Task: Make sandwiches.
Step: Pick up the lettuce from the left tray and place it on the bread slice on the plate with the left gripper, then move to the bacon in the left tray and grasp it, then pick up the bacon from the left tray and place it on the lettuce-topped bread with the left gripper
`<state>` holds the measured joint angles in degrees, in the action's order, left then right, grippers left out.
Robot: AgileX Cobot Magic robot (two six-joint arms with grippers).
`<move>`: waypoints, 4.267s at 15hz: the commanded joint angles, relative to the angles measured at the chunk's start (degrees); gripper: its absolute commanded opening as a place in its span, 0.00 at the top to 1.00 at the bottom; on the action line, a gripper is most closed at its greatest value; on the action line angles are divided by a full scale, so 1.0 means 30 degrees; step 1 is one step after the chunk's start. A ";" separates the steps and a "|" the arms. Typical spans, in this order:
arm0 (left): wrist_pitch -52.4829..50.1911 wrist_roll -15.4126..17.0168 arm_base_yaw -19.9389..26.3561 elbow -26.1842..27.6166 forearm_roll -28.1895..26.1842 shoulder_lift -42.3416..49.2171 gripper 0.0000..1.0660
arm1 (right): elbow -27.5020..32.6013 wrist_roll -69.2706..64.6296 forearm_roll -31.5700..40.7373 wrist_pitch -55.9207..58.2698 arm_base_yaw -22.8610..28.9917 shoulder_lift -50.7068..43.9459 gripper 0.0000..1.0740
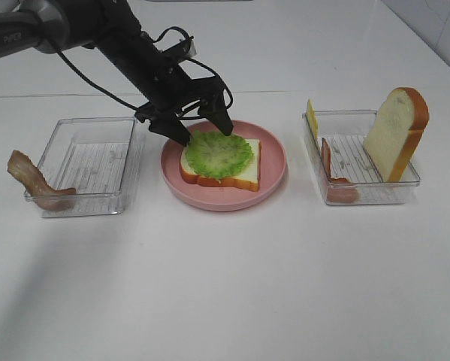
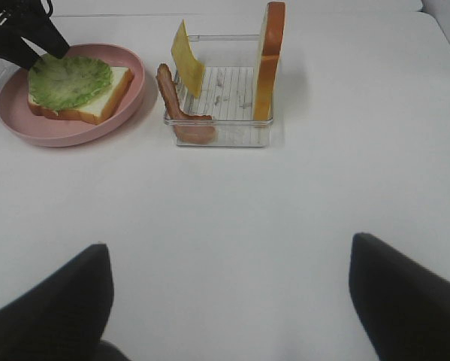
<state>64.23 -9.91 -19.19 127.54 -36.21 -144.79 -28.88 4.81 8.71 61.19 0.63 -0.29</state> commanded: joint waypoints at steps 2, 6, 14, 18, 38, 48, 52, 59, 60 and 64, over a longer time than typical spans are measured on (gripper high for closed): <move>0.0363 0.1910 -0.0057 0.0095 0.4316 0.2101 0.24 | 0.0057 -0.0134 0.0038 -0.0172 -0.0095 -0.0267 0.25; 0.2636 0.3762 -0.0057 0.0095 0.9912 0.3782 0.24 | 0.0057 -0.0134 0.0038 -0.0172 -0.0095 -0.0267 0.25; 0.3189 0.4259 0.3209 -0.1872 1.1669 0.7792 0.31 | 0.0057 -0.0134 0.0057 -0.0172 -0.0095 -0.0267 0.25; 0.3151 0.4297 0.5634 -0.7277 1.1650 1.0791 0.31 | 0.0057 -0.0134 0.0057 -0.0172 -0.0095 -0.0267 0.25; -0.2636 0.4927 0.4756 -1.5069 0.9263 0.9778 0.47 | 0.0057 -0.0134 0.0057 -0.0172 -0.0095 -0.0267 0.25; -0.2769 0.4545 0.4756 -1.5031 0.9702 0.9320 1.00 | 0.0057 -0.0134 0.0057 -0.0172 -0.0095 -0.0267 0.25; -0.2731 0.4335 0.4756 -1.4935 0.9473 0.9912 1.00 | 0.0057 -0.0134 0.0057 -0.0172 -0.0095 -0.0267 0.25; -0.2082 0.1833 0.4756 -1.2128 0.4125 1.0122 1.00 | 0.0057 -0.0134 0.0057 -0.0172 -0.0095 -0.0267 0.25; -0.2196 0.1012 0.4756 -1.1727 0.2445 1.0103 1.00 | 0.0057 -0.0134 0.0057 -0.0172 -0.0095 -0.0267 0.25; -0.3342 -0.1451 0.3934 -1.0867 -0.3304 1.0065 1.00 | 0.0057 -0.0134 0.0057 -0.0172 -0.0095 -0.0267 0.25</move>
<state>52.65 -14.55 -8.71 94.94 -46.07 -114.99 -28.88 4.81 8.71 61.19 0.63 -0.29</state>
